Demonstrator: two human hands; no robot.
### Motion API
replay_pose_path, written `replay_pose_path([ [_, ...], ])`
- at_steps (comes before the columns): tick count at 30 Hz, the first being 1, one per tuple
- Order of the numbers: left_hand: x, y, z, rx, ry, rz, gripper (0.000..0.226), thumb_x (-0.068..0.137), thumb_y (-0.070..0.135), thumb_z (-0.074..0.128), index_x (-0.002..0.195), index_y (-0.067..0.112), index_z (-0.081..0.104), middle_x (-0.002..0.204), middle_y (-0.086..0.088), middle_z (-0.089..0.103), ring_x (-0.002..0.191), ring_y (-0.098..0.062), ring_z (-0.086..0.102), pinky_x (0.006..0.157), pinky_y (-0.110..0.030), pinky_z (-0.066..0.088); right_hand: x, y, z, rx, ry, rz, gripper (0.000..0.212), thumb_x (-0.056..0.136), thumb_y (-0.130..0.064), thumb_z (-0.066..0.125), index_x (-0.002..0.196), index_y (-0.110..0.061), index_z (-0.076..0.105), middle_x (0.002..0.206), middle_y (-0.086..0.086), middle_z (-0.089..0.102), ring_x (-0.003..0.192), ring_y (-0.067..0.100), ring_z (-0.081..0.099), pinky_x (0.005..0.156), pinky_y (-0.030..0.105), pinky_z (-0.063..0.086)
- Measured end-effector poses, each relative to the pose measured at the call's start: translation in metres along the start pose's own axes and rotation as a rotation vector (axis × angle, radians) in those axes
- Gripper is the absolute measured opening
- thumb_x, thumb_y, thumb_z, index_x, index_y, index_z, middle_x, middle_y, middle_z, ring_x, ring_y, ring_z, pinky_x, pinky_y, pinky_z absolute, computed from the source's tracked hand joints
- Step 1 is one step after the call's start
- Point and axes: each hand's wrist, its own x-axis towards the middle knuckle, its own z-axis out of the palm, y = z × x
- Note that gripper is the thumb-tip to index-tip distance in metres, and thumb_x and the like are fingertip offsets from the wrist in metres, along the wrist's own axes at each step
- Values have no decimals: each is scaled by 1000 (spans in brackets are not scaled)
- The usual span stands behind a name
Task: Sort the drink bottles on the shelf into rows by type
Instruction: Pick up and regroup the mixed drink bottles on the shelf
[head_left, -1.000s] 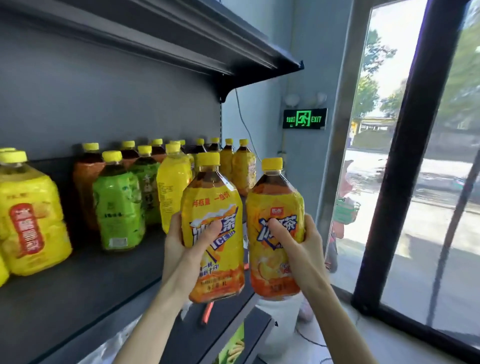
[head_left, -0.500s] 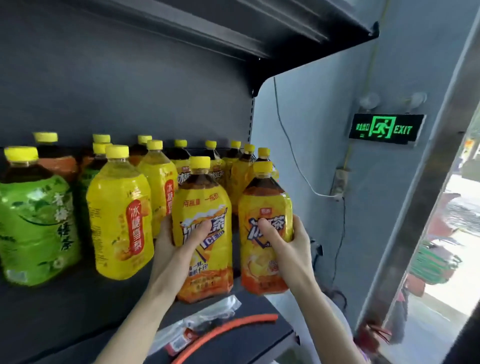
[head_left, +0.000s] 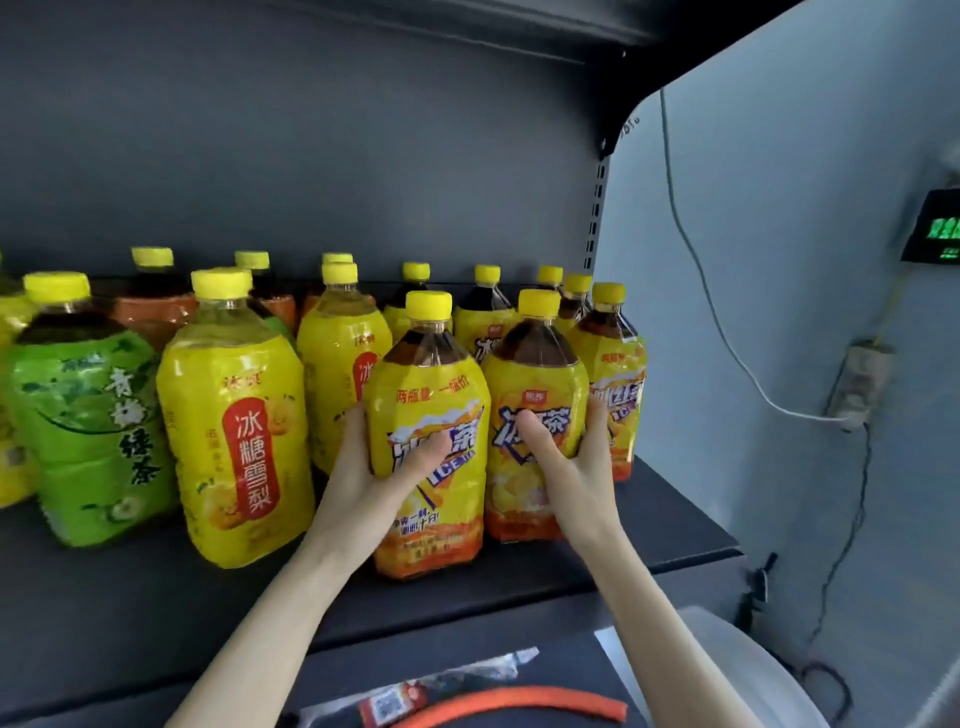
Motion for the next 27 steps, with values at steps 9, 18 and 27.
replay_pose_path([
  [9,-32,26,21,395,286,96,80,64,67,67,130,32,41,122,8,47,114,-5,41,87,-5,39,0,7,-18,-419,2,-65,78,71,-69,64,133,-26,48,123,-1,43,114,11,39,99,28,39],
  [18,-46,19,33,601,440,82,78,74,40,72,137,15,35,119,6,34,114,-7,35,93,-22,33,-15,11,-27,-583,-12,-146,75,78,-48,72,137,-21,35,131,-4,53,112,21,57,83,30,42],
  [27,-5,17,26,776,430,7,72,76,43,71,129,8,38,127,-7,54,115,-23,53,85,-33,45,6,11,-4,-864,-19,-106,68,91,-48,56,143,-13,30,129,8,57,103,29,61,79,38,48],
])
